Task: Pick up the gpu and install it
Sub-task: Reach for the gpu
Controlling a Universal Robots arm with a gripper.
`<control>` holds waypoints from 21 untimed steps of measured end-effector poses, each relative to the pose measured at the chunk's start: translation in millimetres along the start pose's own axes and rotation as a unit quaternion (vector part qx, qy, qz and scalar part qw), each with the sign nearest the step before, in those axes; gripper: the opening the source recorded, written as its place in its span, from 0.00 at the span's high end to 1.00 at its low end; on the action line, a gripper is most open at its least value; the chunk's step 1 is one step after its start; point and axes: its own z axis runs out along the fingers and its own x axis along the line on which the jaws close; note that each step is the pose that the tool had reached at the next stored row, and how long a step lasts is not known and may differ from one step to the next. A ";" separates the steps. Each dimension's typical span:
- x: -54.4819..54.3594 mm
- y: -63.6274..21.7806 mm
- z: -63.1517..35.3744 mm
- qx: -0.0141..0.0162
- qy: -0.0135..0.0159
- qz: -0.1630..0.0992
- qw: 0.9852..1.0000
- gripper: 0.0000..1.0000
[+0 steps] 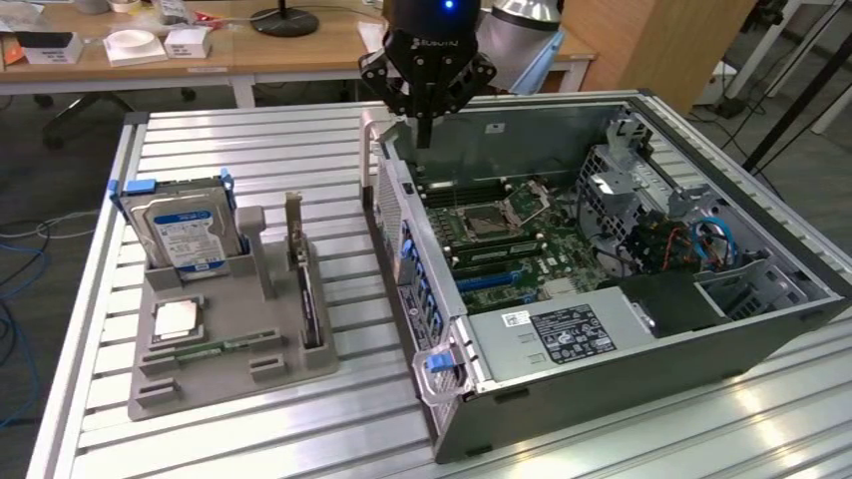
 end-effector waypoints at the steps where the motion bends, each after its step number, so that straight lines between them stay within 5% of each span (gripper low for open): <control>1: 1.1 -0.1 0.0 0.000 0.000 0.000 1.000 0.89; 21: 21.8 -1.6 -0.4 0.000 0.000 0.000 1.000 0.89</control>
